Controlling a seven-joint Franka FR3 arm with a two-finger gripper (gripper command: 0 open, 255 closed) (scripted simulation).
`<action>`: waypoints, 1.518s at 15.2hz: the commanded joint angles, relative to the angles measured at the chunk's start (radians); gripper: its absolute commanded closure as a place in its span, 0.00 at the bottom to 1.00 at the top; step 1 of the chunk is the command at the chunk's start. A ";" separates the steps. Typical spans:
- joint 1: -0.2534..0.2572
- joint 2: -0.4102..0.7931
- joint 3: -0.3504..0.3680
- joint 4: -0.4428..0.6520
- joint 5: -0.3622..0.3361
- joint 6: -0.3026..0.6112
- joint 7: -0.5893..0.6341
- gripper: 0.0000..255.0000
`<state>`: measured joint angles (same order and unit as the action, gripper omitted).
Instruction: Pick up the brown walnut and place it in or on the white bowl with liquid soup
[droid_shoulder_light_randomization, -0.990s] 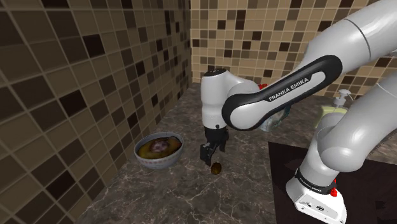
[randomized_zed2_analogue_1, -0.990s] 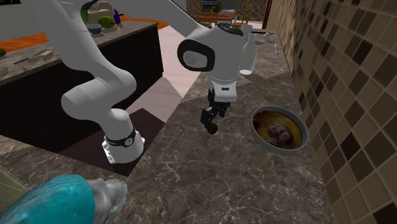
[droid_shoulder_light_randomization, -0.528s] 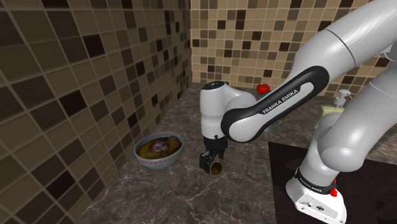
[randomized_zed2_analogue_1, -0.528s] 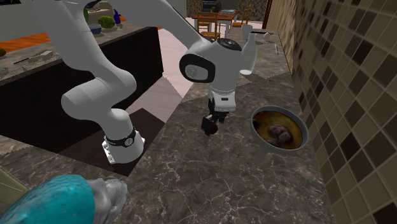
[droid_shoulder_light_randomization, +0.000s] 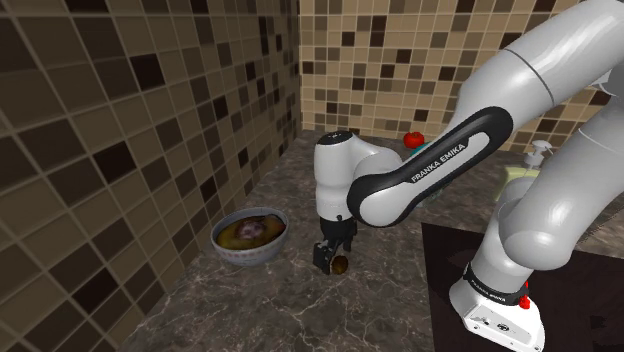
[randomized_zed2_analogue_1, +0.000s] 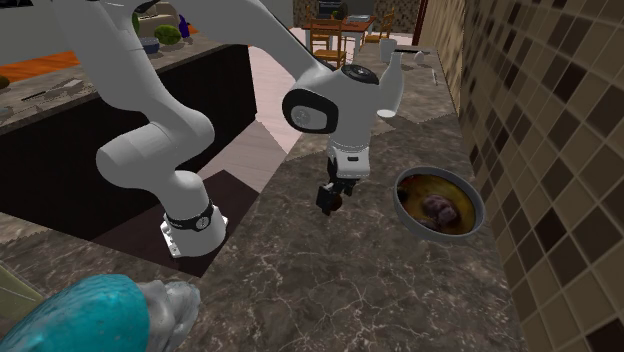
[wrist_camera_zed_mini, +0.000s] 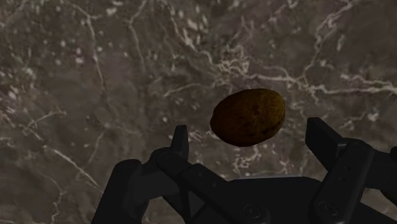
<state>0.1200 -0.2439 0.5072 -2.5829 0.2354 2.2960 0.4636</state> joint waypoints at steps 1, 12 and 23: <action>0.000 0.000 0.000 0.000 0.000 0.000 0.000 1.00; 0.002 -0.023 -0.006 0.011 0.005 -0.033 -0.004 1.00; 0.009 -0.123 -0.039 0.088 0.016 -0.207 -0.016 1.00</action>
<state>0.1282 -0.3596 0.4698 -2.5051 0.2509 2.1063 0.4458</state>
